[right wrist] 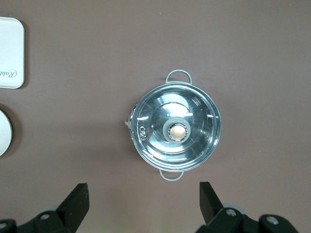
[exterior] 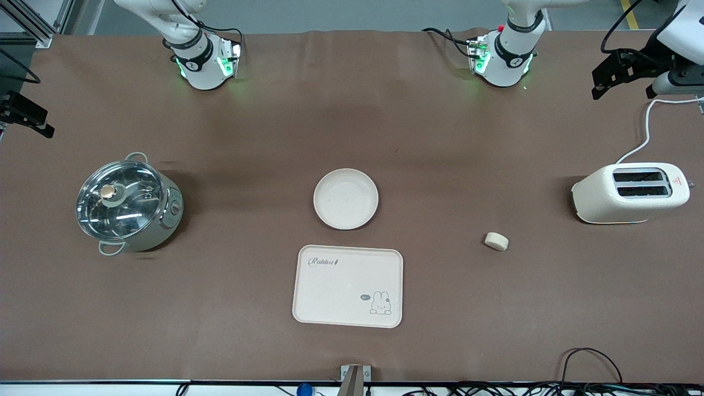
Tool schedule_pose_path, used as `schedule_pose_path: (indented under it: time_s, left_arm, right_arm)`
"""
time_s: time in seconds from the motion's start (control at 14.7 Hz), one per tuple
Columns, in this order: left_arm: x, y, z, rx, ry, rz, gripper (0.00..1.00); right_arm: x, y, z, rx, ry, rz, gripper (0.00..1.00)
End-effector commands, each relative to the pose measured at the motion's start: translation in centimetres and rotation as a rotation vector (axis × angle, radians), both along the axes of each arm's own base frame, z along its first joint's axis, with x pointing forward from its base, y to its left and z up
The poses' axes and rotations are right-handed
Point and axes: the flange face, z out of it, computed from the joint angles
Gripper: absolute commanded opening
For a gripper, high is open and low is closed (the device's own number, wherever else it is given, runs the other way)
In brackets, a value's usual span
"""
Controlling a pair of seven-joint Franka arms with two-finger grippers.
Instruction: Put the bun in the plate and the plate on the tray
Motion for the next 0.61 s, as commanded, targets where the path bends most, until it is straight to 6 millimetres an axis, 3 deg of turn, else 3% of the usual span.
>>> schedule_pose_path:
  time_s: [0.0,0.14,0.2,0.34,0.41,0.54]
  left_arm:
    - [0.4,-0.1,0.6,-0.018,-0.006,-0.016,1.0]
    - [1.8,-0.1,-1.0,-0.012,0.021,0.0,1.0]
    - [3.0,-0.4,-2.3,-0.006,0.028,-0.021,1.0]
    - [6.3,-1.0,-6.2,-0.012,0.031,-0.02,1.0]
    - [7.7,-1.1,-8.1,-0.025,0.02,-0.013,1.0]
    - [10.9,-0.8,-13.5,-0.037,0.024,0.01,1.0]
  right_arm:
    - [-0.2,0.1,0.4,0.005,0.001,0.001,1.0]
    - [-0.3,0.1,0.7,0.005,0.003,0.008,1.0]
    - [-0.4,-0.1,2.2,0.0,-0.027,0.002,1.0]
    - [-0.4,-0.5,3.1,0.002,-0.047,-0.004,1.0]
    - [0.1,-0.2,2.1,0.004,-0.031,0.006,1.0]
    - [1.9,1.1,-2.1,0.063,0.022,0.014,1.0]
